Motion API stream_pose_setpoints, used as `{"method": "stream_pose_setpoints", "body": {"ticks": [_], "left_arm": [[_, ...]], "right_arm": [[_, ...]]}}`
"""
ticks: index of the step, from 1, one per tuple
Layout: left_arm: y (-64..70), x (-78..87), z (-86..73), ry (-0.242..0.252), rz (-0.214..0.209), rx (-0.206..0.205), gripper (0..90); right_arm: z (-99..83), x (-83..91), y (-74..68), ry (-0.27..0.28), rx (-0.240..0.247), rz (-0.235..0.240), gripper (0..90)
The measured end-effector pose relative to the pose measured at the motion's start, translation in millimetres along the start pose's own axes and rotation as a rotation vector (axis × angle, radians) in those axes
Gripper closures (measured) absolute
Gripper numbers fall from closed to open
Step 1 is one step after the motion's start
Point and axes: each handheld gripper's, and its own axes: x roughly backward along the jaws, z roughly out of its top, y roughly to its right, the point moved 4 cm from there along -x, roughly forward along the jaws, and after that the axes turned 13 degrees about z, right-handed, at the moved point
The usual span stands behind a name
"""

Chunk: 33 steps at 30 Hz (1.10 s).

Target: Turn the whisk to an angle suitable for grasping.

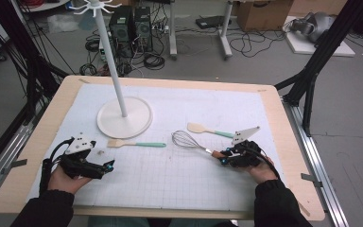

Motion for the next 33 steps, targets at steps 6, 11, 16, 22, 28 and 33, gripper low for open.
{"method": "stream_pose_setpoints", "body": {"ticks": [6, 11, 16, 22, 28, 33], "left_arm": [[0.1, -0.1, -0.1, -0.004, 0.0, -0.003, 1.7], [0.7, -0.9, 0.0, -0.001, -0.003, 0.001, 1.7], [0.4, -0.7, -0.2, -0.003, -0.003, 0.001, 1.7], [-1.1, -0.5, -0.5, -0.003, -0.003, 0.002, 1.7], [-2.1, -0.5, -0.8, -0.001, 0.002, 0.003, 1.7], [-1.9, -0.9, -0.5, 0.002, -0.004, -0.002, 1.7]], "right_arm": [[0.2, -2.8, 0.4, -0.009, 0.0, -0.002, 68.9], [2.1, -5.8, 1.8, -0.011, -0.005, -0.008, 64.7], [7.0, -11.5, 2.8, -0.031, 0.006, -0.019, 66.9], [8.8, -10.9, 3.4, -0.036, 0.002, -0.017, 70.0], [12.7, -6.0, 1.0, -0.022, 0.012, -0.018, 70.3], [20.2, -3.1, -3.2, -0.007, 0.03, -0.013, 70.2]]}}
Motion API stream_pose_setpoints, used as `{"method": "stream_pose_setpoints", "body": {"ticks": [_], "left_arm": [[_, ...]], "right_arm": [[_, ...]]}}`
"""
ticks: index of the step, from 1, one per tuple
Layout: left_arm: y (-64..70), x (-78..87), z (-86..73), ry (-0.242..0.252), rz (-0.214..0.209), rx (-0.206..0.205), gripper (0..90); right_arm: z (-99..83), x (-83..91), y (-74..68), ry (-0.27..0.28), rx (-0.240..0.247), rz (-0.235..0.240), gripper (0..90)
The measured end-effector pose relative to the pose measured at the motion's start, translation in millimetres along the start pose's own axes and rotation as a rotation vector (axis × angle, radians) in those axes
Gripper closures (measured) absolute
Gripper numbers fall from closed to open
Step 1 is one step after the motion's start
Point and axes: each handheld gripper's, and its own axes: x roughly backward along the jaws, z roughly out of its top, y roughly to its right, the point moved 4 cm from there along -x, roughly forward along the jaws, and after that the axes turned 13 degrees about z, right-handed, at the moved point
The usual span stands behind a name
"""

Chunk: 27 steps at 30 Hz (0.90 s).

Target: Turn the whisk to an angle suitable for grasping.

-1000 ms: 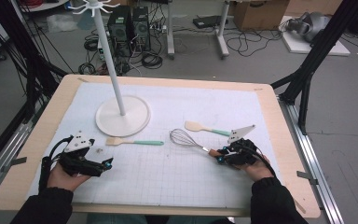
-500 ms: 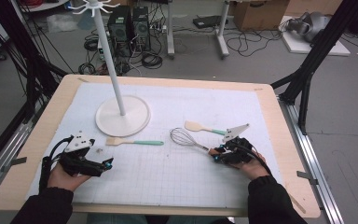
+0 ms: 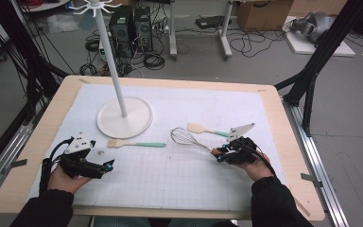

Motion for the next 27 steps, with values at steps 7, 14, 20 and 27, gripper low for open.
{"method": "stream_pose_setpoints", "body": {"ticks": [7, 14, 20, 27], "left_arm": [[-2.2, 1.5, 0.5, 0.009, 0.005, 0.008, 1.7], [-1.6, 1.7, 1.1, 0.01, 0.0, 0.0, 1.7], [-1.5, 2.5, 1.5, 0.014, 0.003, 0.002, 1.7], [-1.4, 2.8, 1.6, 0.013, 0.0, 0.0, 1.7]], "right_arm": [[11.7, 0.2, -3.5, 0.018, 0.026, 0.016, 70.2], [23.5, 1.4, -12.1, 0.024, 0.064, 0.045, 70.2], [36.3, 6.0, -20.9, 0.042, 0.097, 0.063, 70.1], [47.6, 7.1, -26.1, 0.052, 0.124, 0.073, 70.2]]}}
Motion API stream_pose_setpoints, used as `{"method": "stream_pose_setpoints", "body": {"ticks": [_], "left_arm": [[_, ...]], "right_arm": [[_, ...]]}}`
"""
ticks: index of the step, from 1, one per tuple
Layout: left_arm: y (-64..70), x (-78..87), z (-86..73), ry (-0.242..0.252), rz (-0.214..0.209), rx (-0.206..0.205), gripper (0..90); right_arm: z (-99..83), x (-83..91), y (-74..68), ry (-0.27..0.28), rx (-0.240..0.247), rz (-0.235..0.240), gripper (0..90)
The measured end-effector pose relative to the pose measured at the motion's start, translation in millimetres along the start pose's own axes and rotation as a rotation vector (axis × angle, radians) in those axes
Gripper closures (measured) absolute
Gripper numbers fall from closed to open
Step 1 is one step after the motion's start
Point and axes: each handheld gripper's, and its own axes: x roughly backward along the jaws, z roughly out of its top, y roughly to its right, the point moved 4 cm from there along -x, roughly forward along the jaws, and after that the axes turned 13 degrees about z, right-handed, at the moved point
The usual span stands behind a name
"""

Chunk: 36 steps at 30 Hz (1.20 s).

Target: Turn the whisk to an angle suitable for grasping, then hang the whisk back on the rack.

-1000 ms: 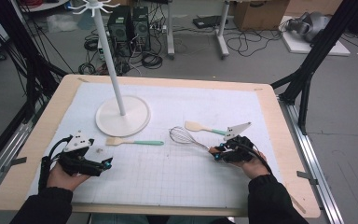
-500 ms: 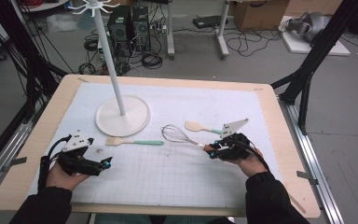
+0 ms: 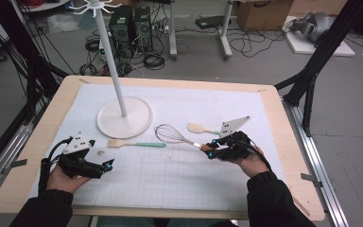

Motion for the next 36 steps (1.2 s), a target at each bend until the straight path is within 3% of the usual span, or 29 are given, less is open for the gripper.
{"method": "stream_pose_setpoints", "body": {"ticks": [11, 24, 31, 36], "left_arm": [[0.9, 0.0, 1.2, 0.0, -0.009, -0.005, 1.8], [7.7, 1.3, 5.0, 0.012, -0.048, -0.029, 1.8], [11.7, 2.2, 12.4, 0.016, -0.058, -0.062, 2.4], [19.3, 3.6, 23.8, 0.016, -0.102, -0.097, 3.5]], "right_arm": [[8.6, -5.0, -1.8, -0.003, 0.009, 0.025, 70.2], [15.4, -13.6, -3.7, -0.011, 0.023, 0.054, 70.2], [22.4, -21.7, -6.1, -0.019, 0.044, 0.08, 70.3], [28.2, -30.8, -8.6, -0.043, 0.052, 0.107, 70.3]]}}
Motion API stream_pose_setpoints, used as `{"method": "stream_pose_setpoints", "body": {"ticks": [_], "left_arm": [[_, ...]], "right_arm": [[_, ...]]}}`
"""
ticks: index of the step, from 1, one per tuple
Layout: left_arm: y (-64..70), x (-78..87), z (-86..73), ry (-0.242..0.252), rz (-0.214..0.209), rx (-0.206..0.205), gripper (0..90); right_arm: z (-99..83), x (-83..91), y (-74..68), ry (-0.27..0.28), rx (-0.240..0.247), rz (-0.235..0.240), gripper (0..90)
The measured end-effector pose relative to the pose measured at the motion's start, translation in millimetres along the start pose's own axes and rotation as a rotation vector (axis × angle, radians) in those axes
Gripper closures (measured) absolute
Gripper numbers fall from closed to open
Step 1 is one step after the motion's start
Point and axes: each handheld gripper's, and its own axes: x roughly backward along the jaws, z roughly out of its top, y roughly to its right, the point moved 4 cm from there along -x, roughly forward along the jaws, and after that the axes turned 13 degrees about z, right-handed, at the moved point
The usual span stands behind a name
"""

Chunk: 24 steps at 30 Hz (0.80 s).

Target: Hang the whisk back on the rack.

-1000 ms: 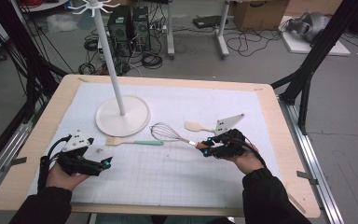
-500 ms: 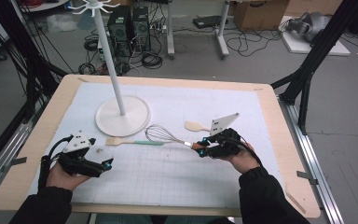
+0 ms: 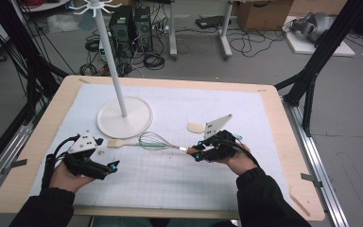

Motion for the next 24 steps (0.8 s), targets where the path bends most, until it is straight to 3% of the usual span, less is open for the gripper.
{"method": "stream_pose_setpoints", "body": {"ticks": [9, 13, 16, 24], "left_arm": [[5.8, 1.3, 35.4, -0.001, -0.074, -0.082, 10.5], [12.8, 0.3, 49.7, -0.004, -0.139, -0.131, 22.5], [18.7, -3.8, 57.9, -0.021, -0.17, -0.173, 27.3], [32.4, -10.7, 70.5, -0.049, -0.213, -0.23, 33.1]], "right_arm": [[17.2, -11.3, -0.1, -0.02, 0.034, 0.028, 70.2], [25.6, -14.9, 2.4, -0.023, 0.047, 0.048, 70.3], [29.9, -20.5, 4.0, -0.039, 0.05, 0.062, 70.2], [45.8, -35.4, 5.1, -0.093, 0.077, 0.086, 70.2]]}}
